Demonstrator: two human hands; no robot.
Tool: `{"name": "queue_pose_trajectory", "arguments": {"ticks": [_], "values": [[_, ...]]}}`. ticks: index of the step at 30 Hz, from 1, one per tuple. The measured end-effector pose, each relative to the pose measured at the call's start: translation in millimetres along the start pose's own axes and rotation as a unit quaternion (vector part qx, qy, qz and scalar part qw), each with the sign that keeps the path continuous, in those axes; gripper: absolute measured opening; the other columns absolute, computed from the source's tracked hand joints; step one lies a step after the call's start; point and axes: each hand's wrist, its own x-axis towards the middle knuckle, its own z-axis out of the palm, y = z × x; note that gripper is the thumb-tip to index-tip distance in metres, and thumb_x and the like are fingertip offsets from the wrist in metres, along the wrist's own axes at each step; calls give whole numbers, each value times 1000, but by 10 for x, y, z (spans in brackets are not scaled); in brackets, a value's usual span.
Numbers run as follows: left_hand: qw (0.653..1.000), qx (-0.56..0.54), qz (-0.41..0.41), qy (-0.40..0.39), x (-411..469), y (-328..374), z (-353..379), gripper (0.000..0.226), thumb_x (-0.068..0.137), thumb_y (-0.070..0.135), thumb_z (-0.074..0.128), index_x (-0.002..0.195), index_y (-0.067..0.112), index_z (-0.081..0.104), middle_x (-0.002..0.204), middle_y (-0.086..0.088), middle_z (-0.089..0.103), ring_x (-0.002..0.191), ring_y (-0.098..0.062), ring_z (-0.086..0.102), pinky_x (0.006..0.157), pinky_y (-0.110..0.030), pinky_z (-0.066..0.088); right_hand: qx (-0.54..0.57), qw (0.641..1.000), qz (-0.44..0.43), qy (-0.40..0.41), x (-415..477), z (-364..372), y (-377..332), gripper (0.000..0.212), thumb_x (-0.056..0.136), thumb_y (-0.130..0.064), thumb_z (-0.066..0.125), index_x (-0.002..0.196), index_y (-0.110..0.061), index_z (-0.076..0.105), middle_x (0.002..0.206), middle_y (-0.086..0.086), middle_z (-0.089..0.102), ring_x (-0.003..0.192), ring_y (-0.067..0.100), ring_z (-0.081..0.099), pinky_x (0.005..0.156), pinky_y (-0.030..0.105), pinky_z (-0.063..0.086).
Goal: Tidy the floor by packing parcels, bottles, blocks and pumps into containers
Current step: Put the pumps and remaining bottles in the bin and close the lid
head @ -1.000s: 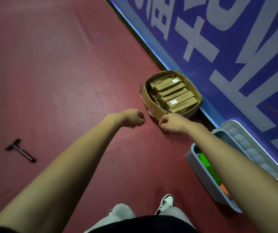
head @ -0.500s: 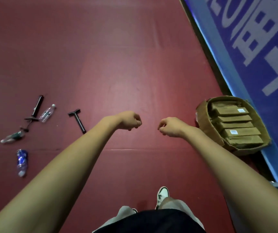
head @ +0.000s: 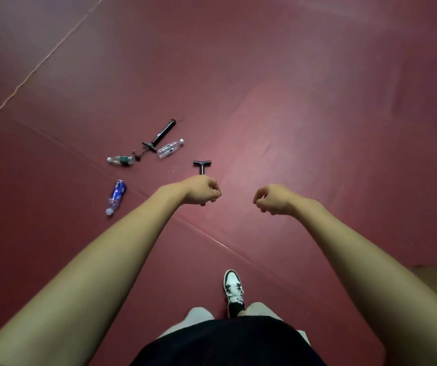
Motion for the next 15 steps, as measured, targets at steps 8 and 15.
{"name": "queue_pose_trajectory", "arguments": {"ticks": [8, 15], "values": [[985, -121, -87, 84, 120, -684, -619, 24, 95, 14, 45, 110, 3, 61, 97, -5, 62, 61, -9, 51, 59, -13, 42, -53, 992, -94, -65, 1061, -292, -835, 29, 88, -7, 43, 106, -1, 66, 83, 7, 64, 55, 15, 51, 56, 23, 45], [956, -203, -159, 136, 263, -1716, -1195, 22, 94, 13, 47, 108, 4, 62, 96, -4, 62, 60, -10, 52, 54, -10, 41, -137, 973, -160, -96, 2046, -192, -1788, 26, 89, -10, 47, 102, -4, 69, 82, 5, 64, 68, 19, 54, 69, 28, 49]]}}
